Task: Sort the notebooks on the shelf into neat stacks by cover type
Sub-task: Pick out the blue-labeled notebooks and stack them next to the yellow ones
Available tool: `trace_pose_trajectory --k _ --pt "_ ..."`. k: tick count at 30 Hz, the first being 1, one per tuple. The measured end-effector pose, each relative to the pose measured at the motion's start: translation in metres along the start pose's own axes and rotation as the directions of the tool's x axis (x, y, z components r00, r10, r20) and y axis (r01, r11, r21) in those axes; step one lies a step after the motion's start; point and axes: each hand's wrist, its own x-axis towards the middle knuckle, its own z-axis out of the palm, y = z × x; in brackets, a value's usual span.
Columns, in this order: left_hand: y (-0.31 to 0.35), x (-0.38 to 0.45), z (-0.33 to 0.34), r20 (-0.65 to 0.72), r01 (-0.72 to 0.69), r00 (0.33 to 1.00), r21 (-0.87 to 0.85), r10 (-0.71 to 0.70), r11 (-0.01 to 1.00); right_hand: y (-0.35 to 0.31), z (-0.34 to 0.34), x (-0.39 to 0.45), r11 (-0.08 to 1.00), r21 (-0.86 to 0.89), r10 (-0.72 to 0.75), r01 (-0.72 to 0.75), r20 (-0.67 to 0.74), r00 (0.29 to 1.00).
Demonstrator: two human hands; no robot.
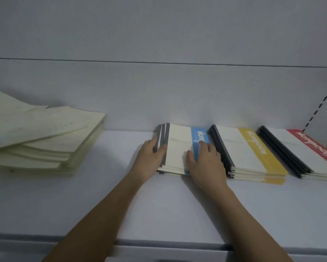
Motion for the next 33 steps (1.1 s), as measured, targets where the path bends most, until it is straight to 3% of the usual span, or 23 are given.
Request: trace_pose_trajectory --k 5,11,15,18,21,23,29,33 --pt "0.004 0.0 0.008 0.092 -0.058 0.994 -0.027 0.06 0.998 0.006 0.003 0.006 0.999 0.044 0.012 -0.012 0.017 1.0" --pt "0.002 0.008 0.024 0.021 -0.089 0.996 0.074 0.088 0.993 0.009 0.004 0.012 0.998 -0.033 -0.055 0.057 0.063 0.997" --pt "0.006 0.004 0.024 -0.005 -0.084 0.996 0.008 0.084 0.996 0.009 0.003 0.013 1.0 -0.006 -0.028 0.029 0.082 0.996" --pt "0.015 -0.003 0.018 -0.015 -0.121 0.993 -0.053 0.121 0.991 0.01 0.003 0.01 0.999 -0.004 -0.039 0.039 0.016 0.999" --pt "0.022 -0.012 0.01 -0.07 -0.179 0.982 -0.059 0.175 0.982 0.005 -0.006 0.006 0.981 0.124 -0.134 0.152 -0.138 0.981" --pt "0.02 -0.018 0.003 -0.181 -0.195 0.965 -0.009 0.19 0.981 -0.002 -0.012 -0.001 0.936 0.239 -0.217 0.26 -0.192 0.957" --pt "0.028 -0.049 -0.057 -0.263 -0.352 0.873 0.245 0.411 0.904 -0.044 -0.014 -0.012 0.853 0.296 -0.441 0.43 -0.032 0.897" --pt "0.023 -0.063 -0.137 -0.368 -0.349 0.813 0.313 0.452 0.883 -0.109 -0.011 -0.021 0.811 0.352 -0.5 0.467 0.005 0.866"
